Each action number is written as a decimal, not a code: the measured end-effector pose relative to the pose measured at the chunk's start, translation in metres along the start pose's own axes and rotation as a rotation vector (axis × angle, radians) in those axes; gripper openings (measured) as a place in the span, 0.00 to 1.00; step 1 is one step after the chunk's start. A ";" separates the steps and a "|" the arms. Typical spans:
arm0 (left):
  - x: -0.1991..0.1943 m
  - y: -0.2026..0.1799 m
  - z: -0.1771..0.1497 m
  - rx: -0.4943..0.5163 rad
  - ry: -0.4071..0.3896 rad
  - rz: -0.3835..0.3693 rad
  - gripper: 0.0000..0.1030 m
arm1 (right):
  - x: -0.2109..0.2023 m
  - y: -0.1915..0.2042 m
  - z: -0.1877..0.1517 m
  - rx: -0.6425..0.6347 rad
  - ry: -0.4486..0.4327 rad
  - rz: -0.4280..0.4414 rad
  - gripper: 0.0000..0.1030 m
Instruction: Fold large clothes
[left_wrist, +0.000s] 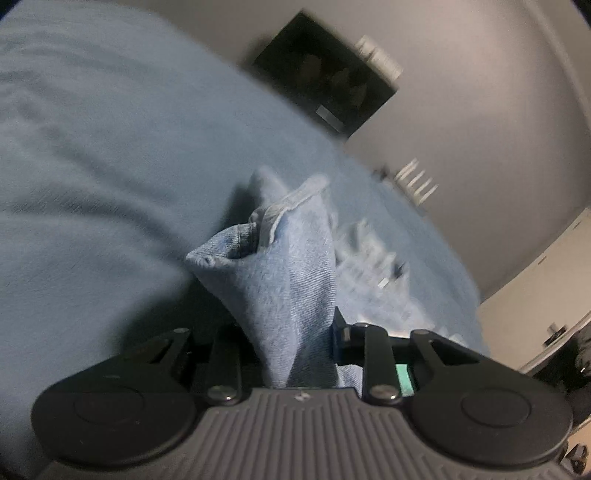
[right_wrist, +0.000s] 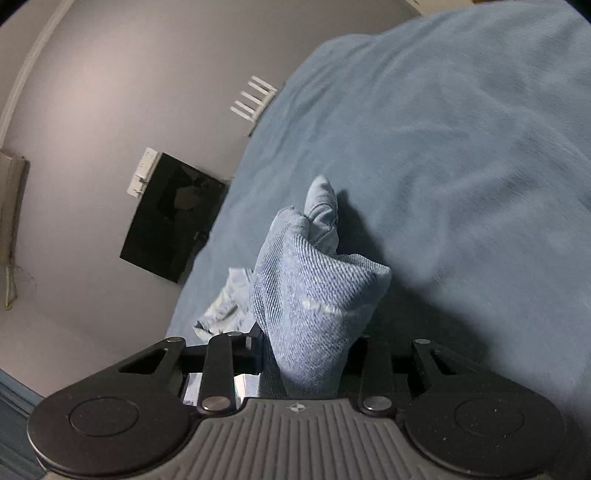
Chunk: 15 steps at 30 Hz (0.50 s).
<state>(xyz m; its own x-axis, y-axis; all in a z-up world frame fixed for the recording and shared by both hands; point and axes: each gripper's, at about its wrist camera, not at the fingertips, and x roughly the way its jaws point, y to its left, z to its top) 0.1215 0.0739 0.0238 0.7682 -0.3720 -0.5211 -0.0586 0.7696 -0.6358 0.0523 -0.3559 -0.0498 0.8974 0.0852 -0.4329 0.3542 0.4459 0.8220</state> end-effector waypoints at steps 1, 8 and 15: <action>0.003 0.004 -0.002 -0.011 0.037 0.025 0.27 | 0.003 0.001 -0.004 0.000 0.007 -0.014 0.36; -0.020 -0.018 -0.004 0.135 -0.002 0.249 0.63 | -0.008 0.000 -0.012 -0.015 0.013 -0.149 0.61; -0.035 -0.051 -0.014 0.362 -0.133 0.372 0.82 | -0.055 0.036 -0.004 -0.238 -0.169 -0.323 0.77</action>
<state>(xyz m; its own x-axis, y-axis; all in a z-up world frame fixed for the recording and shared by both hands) 0.0890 0.0407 0.0660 0.8127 0.0111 -0.5826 -0.1369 0.9755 -0.1723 0.0149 -0.3405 0.0021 0.7882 -0.2306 -0.5707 0.5707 0.6208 0.5374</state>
